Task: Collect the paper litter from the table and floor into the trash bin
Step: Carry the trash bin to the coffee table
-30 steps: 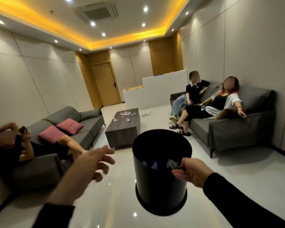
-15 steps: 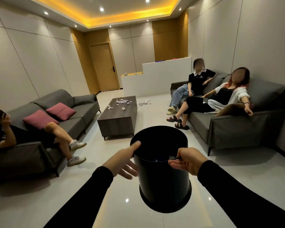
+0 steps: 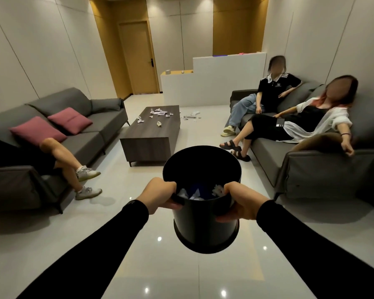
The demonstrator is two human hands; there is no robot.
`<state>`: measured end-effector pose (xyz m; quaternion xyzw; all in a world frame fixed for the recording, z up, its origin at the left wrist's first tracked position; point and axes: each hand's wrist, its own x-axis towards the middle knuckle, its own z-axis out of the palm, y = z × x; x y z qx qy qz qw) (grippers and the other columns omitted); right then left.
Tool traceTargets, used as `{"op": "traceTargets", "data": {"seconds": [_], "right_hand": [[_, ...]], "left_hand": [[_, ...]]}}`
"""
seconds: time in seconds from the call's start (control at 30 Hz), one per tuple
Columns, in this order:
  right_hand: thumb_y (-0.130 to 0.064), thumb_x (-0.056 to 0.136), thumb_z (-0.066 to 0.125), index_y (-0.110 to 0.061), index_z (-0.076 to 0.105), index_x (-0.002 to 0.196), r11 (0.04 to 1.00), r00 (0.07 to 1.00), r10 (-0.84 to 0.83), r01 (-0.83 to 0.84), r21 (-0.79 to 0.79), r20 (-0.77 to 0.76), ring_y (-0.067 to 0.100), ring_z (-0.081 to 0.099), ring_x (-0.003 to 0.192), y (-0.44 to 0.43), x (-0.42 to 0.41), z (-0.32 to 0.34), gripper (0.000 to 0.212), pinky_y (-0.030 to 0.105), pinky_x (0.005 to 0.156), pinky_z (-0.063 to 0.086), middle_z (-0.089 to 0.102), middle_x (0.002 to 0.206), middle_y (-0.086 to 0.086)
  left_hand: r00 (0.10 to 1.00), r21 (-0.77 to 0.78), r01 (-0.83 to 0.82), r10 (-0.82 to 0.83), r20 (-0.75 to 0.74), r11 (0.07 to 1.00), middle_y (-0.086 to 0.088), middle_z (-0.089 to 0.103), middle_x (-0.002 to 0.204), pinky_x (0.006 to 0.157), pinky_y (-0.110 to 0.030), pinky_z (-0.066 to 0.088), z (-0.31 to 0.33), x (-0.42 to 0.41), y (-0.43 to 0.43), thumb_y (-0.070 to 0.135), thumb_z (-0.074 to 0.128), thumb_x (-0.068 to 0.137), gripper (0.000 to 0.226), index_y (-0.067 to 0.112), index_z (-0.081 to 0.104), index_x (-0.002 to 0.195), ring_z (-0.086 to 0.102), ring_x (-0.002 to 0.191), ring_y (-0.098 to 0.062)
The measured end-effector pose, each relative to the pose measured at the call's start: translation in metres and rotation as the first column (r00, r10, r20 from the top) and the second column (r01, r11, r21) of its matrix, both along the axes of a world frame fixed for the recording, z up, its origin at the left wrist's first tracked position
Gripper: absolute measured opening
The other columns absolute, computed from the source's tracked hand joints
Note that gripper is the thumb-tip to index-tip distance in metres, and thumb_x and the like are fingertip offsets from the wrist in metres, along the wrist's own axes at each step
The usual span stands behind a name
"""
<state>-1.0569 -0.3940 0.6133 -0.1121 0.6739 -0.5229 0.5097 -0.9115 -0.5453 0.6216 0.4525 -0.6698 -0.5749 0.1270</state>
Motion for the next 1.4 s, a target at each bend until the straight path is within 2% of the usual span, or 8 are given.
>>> {"op": "traceTargets", "data": {"seconds": [0.23, 0.33, 0.4, 0.53, 0.9, 1.0, 1.13, 1.4], "right_hand": [[-0.002, 0.083, 0.03, -0.01, 0.036, 0.114, 0.998, 0.996, -0.064, 0.064, 0.009, 0.061, 0.041, 0.057, 0.087, -0.122, -0.066, -0.013, 0.032, 0.054, 0.054, 0.056, 0.048, 0.098, 0.02], [-0.004, 0.083, 0.033, -0.01, 0.034, 0.118, 0.994, 0.993, -0.104, 0.103, 0.035, 0.053, 0.043, 0.058, 0.079, -0.179, -0.092, -0.014, 0.036, 0.051, 0.049, 0.057, 0.047, 0.098, 0.022], [-0.005, 0.081, 0.034, -0.009, 0.035, 0.119, 0.991, 0.991, -0.127, 0.125, 0.051, 0.038, 0.046, 0.061, 0.068, -0.218, -0.11, -0.014, 0.039, 0.047, 0.051, 0.057, 0.049, 0.096, 0.025], [-0.008, 0.076, 0.038, -0.004, 0.042, 0.111, 0.98, 0.981, -0.193, 0.192, 0.061, 0.027, 0.043, 0.065, 0.047, -0.284, -0.152, -0.017, 0.035, 0.045, 0.05, 0.057, 0.057, 0.083, 0.026], [-0.012, 0.08, 0.04, -0.01, 0.041, 0.083, 0.954, 0.951, -0.298, 0.298, 0.009, 0.079, 0.042, 0.065, 0.048, -0.426, -0.28, -0.047, 0.005, 0.043, 0.053, 0.056, 0.056, 0.081, 0.025], [-0.012, 0.081, 0.04, -0.01, 0.04, 0.097, 0.957, 0.952, -0.287, 0.289, -0.004, 0.104, 0.046, 0.066, 0.062, -0.464, -0.333, -0.058, 0.015, 0.046, 0.056, 0.055, 0.053, 0.087, 0.025], [-0.012, 0.081, 0.041, -0.01, 0.037, 0.112, 0.968, 0.966, -0.25, 0.249, 0.017, 0.066, 0.044, 0.066, 0.061, -0.523, -0.412, -0.062, 0.031, 0.043, 0.052, 0.056, 0.055, 0.089, 0.026], [-0.007, 0.078, 0.042, -0.007, 0.044, 0.08, 0.979, 0.979, -0.202, 0.202, 0.03, -0.008, 0.04, 0.059, 0.056, -0.639, -0.529, -0.042, 0.002, 0.044, 0.059, 0.054, 0.055, 0.073, 0.025]], "left_hand": [[0.954, -0.035, 0.242, -0.231, 0.192, 0.97, -0.019, 0.072, 0.091, 0.056, -0.032, 0.057, -0.015, -0.03, -0.144, 0.033, 0.04, 0.092, 0.031, 0.011, 0.057, 0.105, 0.07, 0.071, -0.028], [0.779, -0.468, 0.485, -0.121, 0.616, 0.739, -0.008, 0.067, 0.116, 0.084, -0.034, 0.05, -0.026, -0.037, -0.223, 0.03, 0.046, 0.088, 0.037, 0.013, 0.059, 0.118, 0.062, 0.101, -0.024], [0.725, -0.552, 0.563, -0.048, 0.687, 0.615, -0.003, 0.063, 0.124, 0.09, -0.03, 0.044, -0.026, -0.048, -0.268, 0.032, 0.046, 0.088, 0.041, 0.018, 0.055, 0.125, 0.056, 0.113, -0.023], [0.72, -0.597, 0.59, -0.019, 0.694, 0.544, -0.004, 0.064, 0.12, 0.087, -0.031, 0.045, -0.024, -0.083, -0.345, 0.031, 0.044, 0.089, 0.038, 0.017, 0.057, 0.122, 0.057, 0.111, -0.025], [0.623, -0.527, 0.693, -0.04, 0.781, 0.492, -0.008, 0.068, 0.108, 0.081, -0.032, 0.049, -0.061, -0.211, -0.477, 0.026, 0.041, 0.085, 0.03, 0.013, 0.063, 0.101, 0.061, 0.094, -0.027], [0.609, -0.517, 0.701, -0.036, 0.792, 0.491, -0.008, 0.068, 0.108, 0.081, -0.033, 0.049, -0.063, -0.259, -0.518, 0.027, 0.041, 0.086, 0.021, 0.016, 0.059, 0.089, 0.061, 0.099, -0.028], [0.616, -0.51, 0.666, -0.015, 0.788, 0.545, -0.005, 0.069, 0.109, 0.085, -0.033, 0.051, -0.058, -0.325, -0.572, 0.027, 0.041, 0.087, 0.032, 0.015, 0.064, 0.104, 0.063, 0.099, -0.025], [0.637, -0.521, 0.615, 0.017, 0.771, 0.591, -0.005, 0.07, 0.098, 0.074, -0.032, 0.049, -0.045, -0.429, -0.667, 0.024, 0.04, 0.086, 0.027, 0.017, 0.065, 0.093, 0.063, 0.089, -0.026]]}}
